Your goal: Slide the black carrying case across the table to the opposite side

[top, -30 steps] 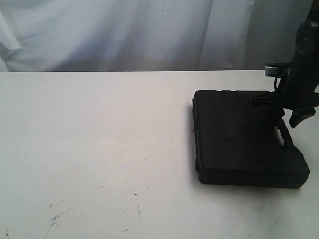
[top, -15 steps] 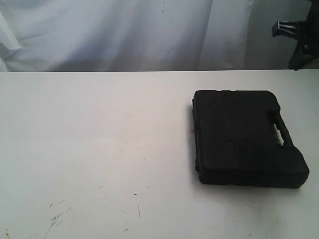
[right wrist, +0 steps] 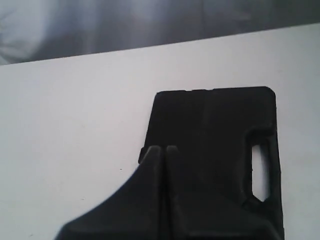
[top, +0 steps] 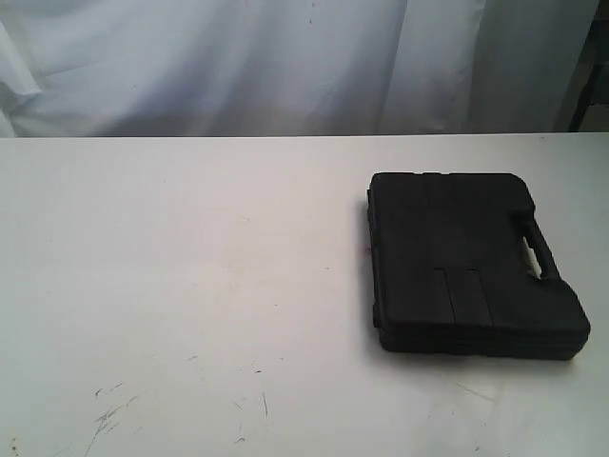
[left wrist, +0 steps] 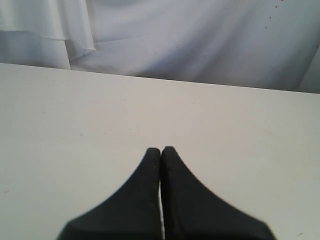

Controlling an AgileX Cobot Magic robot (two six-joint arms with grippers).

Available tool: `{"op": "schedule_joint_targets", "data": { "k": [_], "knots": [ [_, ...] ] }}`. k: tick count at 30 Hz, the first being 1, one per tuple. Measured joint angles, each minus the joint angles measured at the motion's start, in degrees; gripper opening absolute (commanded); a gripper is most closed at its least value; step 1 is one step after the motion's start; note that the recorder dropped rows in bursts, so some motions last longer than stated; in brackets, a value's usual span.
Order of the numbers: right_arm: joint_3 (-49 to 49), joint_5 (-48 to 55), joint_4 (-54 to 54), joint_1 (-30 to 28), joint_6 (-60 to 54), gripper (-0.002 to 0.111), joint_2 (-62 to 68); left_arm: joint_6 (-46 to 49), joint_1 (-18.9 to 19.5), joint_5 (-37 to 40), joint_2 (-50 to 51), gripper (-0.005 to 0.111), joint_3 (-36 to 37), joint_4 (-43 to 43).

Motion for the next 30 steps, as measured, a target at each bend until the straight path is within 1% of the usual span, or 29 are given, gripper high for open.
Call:
{"op": "schedule_joint_targets", "data": {
  "k": [1, 5, 11, 16, 25, 30],
  "knots": [
    [2.22, -0.69, 0.10, 0.55, -0.29, 0.000, -4.40, 0.00, 0.00, 0.00, 0.00, 0.000, 0.00, 0.00],
    [4.48, 0.40, 0.20, 0.66, -0.51, 0.000, -14.68, 0.00, 0.00, 0.00, 0.00, 0.000, 0.00, 0.00],
    [4.58, 0.77, 0.20, 0.76, -0.51, 0.000, -23.55, 0.00, 0.00, 0.00, 0.00, 0.000, 0.00, 0.00],
    [4.58, 0.77, -0.06, 0.76, -0.51, 0.000, -29.11, 0.00, 0.00, 0.00, 0.00, 0.000, 0.00, 0.00],
    [4.71, 0.44, -7.62, 0.60, 1.25, 0.000, -35.33, 0.00, 0.00, 0.00, 0.00, 0.000, 0.00, 0.00],
    [10.47, -1.71, -9.26, -3.15, 1.46, 0.000, -38.97, 0.00, 0.00, 0.00, 0.00, 0.000, 0.00, 0.00]
  ]
}}
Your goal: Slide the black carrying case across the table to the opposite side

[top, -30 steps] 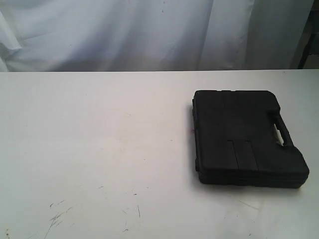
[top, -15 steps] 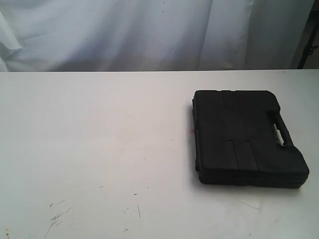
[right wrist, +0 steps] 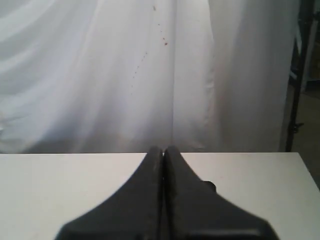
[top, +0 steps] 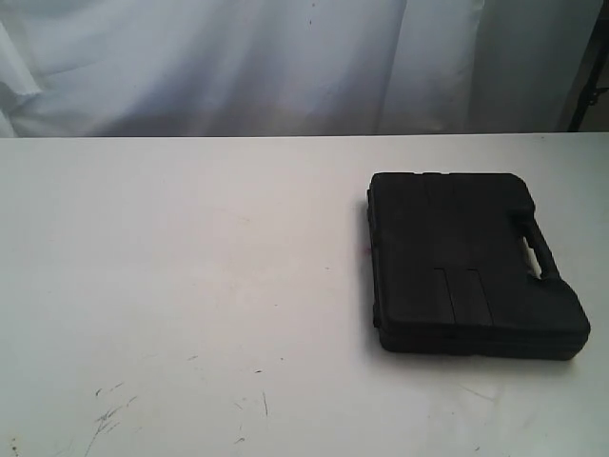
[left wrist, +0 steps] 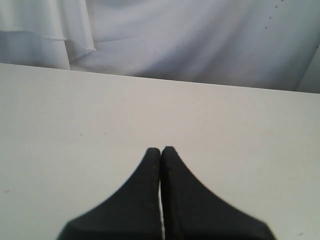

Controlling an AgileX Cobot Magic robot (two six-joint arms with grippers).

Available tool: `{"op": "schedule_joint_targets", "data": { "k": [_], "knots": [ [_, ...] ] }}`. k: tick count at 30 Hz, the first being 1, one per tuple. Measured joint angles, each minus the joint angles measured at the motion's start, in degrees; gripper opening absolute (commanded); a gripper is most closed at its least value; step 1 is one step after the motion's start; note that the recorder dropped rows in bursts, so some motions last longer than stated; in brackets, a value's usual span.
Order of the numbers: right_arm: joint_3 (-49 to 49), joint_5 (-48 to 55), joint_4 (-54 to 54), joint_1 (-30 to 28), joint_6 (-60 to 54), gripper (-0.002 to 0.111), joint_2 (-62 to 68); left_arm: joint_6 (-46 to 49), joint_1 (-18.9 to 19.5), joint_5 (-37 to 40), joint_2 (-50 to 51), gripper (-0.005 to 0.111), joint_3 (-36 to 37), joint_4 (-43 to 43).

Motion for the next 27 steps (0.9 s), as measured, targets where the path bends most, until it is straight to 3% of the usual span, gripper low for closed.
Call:
{"op": "schedule_joint_targets", "data": {
  "k": [5, 12, 27],
  "knots": [
    [10.41, -4.54, -0.51, -3.60, 0.00, 0.000, -6.13, 0.00, 0.00, 0.00, 0.00, 0.000, 0.00, 0.00],
    [23.74, -11.99, -0.72, -4.09, 0.00, 0.000, -16.58, 0.00, 0.00, 0.00, 0.00, 0.000, 0.00, 0.00],
    [28.00, -12.69, -1.52, -4.09, 0.00, 0.000, -20.68, 0.00, 0.00, 0.00, 0.00, 0.000, 0.00, 0.00]
  ]
}}
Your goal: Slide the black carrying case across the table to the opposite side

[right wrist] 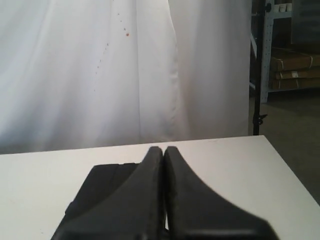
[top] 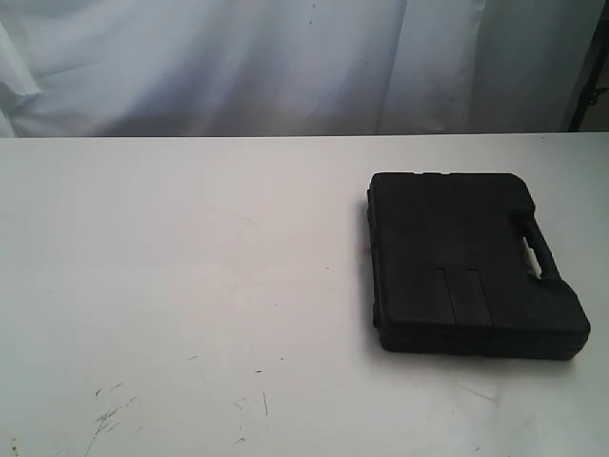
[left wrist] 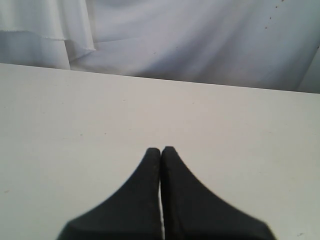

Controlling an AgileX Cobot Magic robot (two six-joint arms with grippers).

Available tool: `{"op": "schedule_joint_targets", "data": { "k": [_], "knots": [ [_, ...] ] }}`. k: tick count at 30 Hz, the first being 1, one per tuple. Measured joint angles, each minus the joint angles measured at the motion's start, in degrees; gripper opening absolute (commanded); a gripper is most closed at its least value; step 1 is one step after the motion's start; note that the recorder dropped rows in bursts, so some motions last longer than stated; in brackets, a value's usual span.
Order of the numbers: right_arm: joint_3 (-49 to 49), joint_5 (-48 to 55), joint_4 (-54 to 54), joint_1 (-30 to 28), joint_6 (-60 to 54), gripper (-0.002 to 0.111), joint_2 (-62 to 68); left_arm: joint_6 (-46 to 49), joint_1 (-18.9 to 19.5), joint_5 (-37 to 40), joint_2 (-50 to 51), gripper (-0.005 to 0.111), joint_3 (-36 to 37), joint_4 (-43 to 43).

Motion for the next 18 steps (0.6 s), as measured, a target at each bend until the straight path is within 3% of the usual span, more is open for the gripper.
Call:
{"op": "schedule_joint_targets", "data": {
  "k": [18],
  "knots": [
    [17.78, -6.47, -0.41, 0.00, 1.38, 0.000, -1.57, 0.00, 0.00, 0.00, 0.00, 0.000, 0.00, 0.00]
  ]
}}
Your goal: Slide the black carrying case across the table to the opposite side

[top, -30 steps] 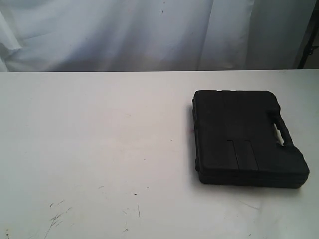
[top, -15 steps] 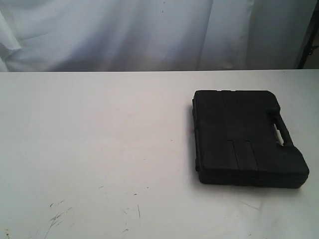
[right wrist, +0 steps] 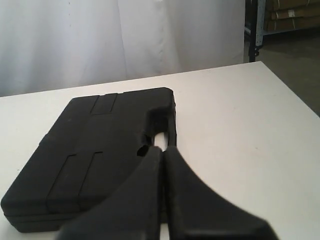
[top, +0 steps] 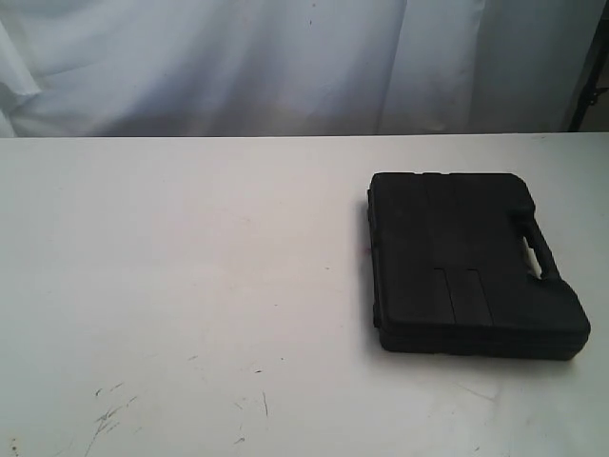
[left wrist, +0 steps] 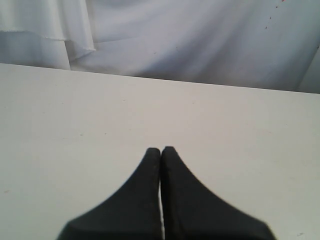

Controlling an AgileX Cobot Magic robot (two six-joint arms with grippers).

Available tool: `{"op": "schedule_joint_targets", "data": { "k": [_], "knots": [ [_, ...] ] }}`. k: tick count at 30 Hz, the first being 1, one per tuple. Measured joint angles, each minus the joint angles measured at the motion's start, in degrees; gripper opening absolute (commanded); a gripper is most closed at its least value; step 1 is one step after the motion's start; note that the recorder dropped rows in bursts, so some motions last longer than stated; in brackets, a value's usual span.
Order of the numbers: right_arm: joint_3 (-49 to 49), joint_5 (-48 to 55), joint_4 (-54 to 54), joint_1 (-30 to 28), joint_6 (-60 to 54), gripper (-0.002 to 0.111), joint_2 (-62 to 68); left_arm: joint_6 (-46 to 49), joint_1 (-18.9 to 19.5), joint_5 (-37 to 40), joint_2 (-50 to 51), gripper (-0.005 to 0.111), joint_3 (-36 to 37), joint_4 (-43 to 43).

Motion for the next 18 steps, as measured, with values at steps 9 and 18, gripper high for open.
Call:
{"op": "schedule_joint_targets", "data": {
  "k": [9, 18],
  "knots": [
    [0.33, 1.30, -0.51, 0.00, 0.05, 0.000, 0.00, 0.00, 0.00, 0.00, 0.00, 0.000, 0.00, 0.00],
    [0.33, 2.84, -0.61, 0.00, -1.80, 0.000, 0.00, 0.00, 0.00, 0.00, 0.00, 0.000, 0.00, 0.00]
  ]
}}
